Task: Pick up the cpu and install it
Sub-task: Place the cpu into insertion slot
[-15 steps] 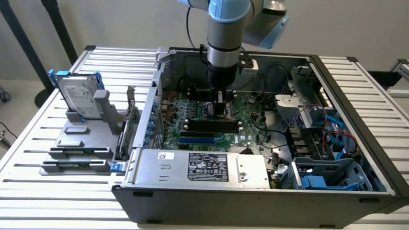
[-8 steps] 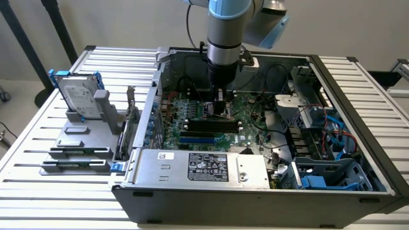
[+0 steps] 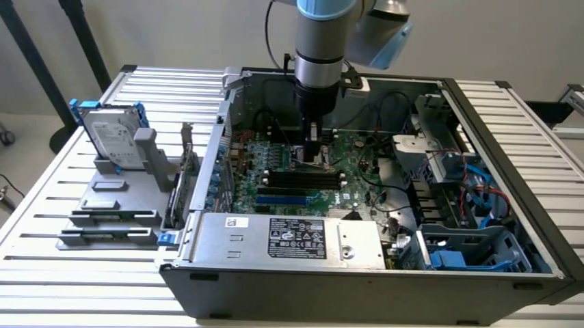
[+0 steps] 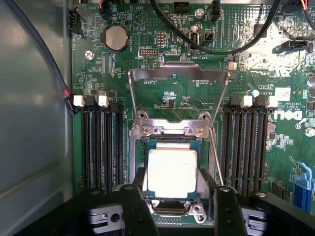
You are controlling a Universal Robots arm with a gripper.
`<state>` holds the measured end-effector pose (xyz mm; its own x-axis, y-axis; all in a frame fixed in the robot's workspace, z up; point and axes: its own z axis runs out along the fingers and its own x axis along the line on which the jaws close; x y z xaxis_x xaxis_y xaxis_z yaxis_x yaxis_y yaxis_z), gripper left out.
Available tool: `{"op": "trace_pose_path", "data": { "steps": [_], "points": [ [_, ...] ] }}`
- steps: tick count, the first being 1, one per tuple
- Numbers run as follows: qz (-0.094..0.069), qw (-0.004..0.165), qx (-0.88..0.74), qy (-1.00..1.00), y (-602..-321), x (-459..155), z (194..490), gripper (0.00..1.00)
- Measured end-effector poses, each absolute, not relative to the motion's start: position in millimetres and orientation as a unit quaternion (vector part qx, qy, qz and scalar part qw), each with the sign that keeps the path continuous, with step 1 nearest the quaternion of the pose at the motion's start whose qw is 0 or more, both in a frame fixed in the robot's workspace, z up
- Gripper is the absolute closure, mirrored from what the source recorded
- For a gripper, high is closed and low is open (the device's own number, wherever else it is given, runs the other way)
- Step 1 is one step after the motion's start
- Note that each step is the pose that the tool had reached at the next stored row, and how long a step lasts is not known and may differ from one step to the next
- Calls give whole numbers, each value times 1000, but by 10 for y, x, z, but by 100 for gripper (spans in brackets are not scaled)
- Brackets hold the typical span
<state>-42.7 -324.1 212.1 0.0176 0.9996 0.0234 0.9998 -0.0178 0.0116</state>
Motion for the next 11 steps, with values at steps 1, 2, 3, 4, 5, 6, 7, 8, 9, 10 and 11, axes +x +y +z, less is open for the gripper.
{"op": "trace_pose_path", "data": {
  "steps": [1, 2, 3, 4, 5, 6, 7, 8, 9, 10, 11],
  "points": [
    [-12, 4, -713, -701, -3241, -437, 2128, 52],
    [-13, 4, -714, -700, -3241, -451, 2131, 58],
    [-13, 4, -714, -700, -3242, -470, 2135, 58],
    [-13, 4, -714, -700, -3243, -490, 2137, 64],
    [-13, 4, -714, -700, -3243, -513, 2139, 70],
    [-13, 4, -714, -700, -3244, -539, 2140, 76],
    [-13, 4, -714, -700, -3245, -565, 2142, 76],
    [-13, 4, -714, -700, -3247, -594, 2144, 82],
    [-13, 4, -714, -700, -3249, -624, 2145, 87],
    [-13, 4, -714, -700, -3250, -654, 2147, 87],
    [-13, 4, -714, -700, -3252, -684, 2148, 89]
  ]
}}
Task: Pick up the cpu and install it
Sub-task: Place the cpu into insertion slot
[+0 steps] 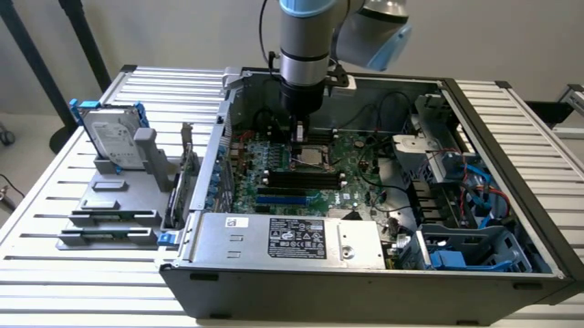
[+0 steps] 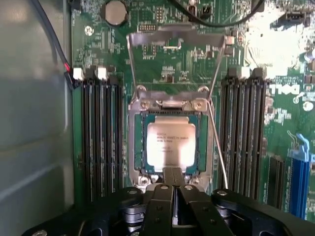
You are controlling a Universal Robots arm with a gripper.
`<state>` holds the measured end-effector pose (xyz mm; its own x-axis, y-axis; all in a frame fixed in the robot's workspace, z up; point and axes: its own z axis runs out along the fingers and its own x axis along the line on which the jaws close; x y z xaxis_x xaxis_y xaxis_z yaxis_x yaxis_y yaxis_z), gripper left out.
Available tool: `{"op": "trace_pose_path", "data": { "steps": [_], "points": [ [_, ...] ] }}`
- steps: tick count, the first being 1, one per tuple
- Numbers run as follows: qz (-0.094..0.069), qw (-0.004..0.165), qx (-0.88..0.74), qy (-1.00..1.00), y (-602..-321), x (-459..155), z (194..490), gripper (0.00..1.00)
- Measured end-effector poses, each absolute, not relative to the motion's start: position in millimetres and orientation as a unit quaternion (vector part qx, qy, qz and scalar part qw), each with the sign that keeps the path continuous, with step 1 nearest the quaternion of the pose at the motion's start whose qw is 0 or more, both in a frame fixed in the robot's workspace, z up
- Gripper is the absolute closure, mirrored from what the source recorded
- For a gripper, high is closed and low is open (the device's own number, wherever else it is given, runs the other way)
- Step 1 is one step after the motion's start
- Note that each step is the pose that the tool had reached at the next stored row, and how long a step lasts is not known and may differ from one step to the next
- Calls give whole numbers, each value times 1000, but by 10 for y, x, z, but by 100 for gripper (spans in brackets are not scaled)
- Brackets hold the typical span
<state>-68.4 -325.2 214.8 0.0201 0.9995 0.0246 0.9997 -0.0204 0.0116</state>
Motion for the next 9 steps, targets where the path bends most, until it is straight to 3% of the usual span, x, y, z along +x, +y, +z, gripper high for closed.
{"op": "trace_pose_path", "data": {
  "steps": [9],
  "points": [
    [-13, 5, -714, -700, -3260, -786, 2157, 89]
  ]
}}
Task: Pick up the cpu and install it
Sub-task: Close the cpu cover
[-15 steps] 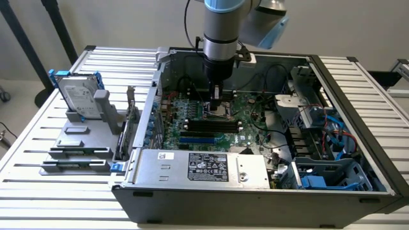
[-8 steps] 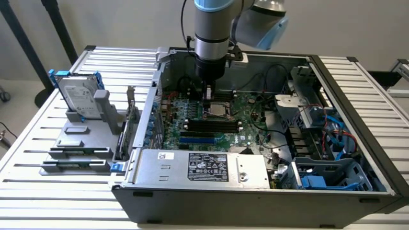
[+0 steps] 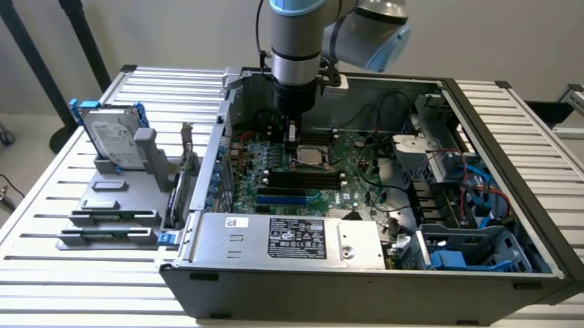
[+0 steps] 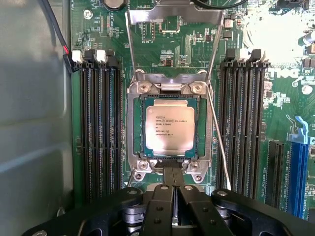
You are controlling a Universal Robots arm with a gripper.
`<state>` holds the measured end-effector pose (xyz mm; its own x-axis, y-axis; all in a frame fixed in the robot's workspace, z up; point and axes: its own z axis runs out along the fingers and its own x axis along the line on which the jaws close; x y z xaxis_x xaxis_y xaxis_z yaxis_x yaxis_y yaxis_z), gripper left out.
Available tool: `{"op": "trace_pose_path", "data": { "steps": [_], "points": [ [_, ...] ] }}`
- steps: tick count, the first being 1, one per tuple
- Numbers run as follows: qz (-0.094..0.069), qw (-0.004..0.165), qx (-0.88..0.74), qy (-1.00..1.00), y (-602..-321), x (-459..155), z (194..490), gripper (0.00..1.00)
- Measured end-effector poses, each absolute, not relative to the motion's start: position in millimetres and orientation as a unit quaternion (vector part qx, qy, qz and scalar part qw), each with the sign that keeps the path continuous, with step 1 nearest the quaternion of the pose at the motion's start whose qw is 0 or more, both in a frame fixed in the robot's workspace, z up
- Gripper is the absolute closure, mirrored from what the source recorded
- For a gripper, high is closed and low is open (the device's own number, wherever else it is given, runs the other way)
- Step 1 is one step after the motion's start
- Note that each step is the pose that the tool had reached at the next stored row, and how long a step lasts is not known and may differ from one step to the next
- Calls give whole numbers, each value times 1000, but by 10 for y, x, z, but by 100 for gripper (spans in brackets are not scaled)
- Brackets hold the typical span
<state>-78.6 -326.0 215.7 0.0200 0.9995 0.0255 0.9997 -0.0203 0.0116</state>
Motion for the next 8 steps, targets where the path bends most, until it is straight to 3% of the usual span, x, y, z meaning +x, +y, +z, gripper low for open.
{"op": "trace_pose_path", "data": {
  "steps": [8],
  "points": [
    [-13, 5, -714, -700, -3260, -786, 2157, 89]
  ]
}}
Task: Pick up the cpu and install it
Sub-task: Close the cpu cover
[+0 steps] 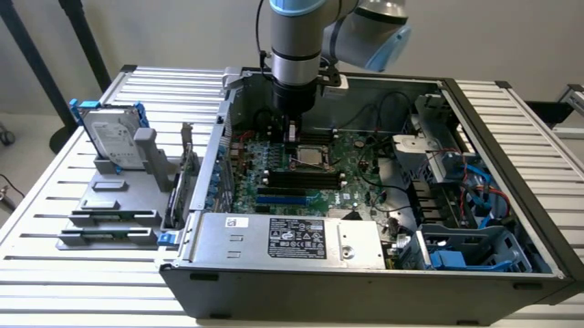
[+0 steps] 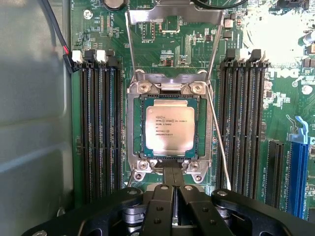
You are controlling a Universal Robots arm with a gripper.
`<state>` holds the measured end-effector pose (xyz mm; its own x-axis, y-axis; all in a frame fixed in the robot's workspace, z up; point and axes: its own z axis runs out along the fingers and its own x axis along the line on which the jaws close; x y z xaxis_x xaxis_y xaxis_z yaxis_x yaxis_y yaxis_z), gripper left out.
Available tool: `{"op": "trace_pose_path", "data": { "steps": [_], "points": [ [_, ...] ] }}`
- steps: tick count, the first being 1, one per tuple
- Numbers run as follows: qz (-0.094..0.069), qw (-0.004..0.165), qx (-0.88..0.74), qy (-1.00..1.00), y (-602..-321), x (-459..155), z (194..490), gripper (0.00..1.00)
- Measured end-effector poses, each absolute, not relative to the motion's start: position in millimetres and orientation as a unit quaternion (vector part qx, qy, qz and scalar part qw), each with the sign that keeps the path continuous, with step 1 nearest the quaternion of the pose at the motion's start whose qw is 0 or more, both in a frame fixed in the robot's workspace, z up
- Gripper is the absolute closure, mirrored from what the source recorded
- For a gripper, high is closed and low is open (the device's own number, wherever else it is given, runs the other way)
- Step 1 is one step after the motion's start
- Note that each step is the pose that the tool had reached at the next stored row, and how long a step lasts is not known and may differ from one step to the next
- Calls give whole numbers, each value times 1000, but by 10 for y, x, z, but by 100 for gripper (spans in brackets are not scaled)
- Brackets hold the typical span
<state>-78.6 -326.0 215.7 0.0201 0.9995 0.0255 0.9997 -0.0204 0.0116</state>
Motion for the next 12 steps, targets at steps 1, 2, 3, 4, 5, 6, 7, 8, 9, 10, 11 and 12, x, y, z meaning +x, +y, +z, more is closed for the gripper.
{"op": "trace_pose_path", "data": {
  "steps": [1, 2, 3, 4, 5, 6, 7, 8, 9, 10, 11, 12],
  "points": [
    [-13, 5, -714, -700, -3260, -786, 2157, 89],
    [-13, 5, -714, -700, -3260, -786, 2157, 89],
    [-13, 5, -714, -700, -3260, -786, 2157, 89],
    [-13, 5, -714, -700, -3260, -778, 2159, 89],
    [-13, 5, -714, -700, -3260, -759, 2165, 89],
    [-13, 5, -714, -700, -3260, -727, 2177, 89],
    [-13, 5, -714, -700, -3260, -685, 2190, 89],
    [-13, 5, -714, -700, -3262, -642, 2208, 89],
    [-13, 5, -714, -700, -3264, -597, 2225, 89],
    [-13, 6, -714, -700, -3265, -552, 2238, 89],
    [-13, 6, -714, -700, -3267, -512, 2252, 89],
    [-12, 6, -714, -700, -3269, -477, 2266, 89]
  ]
}}
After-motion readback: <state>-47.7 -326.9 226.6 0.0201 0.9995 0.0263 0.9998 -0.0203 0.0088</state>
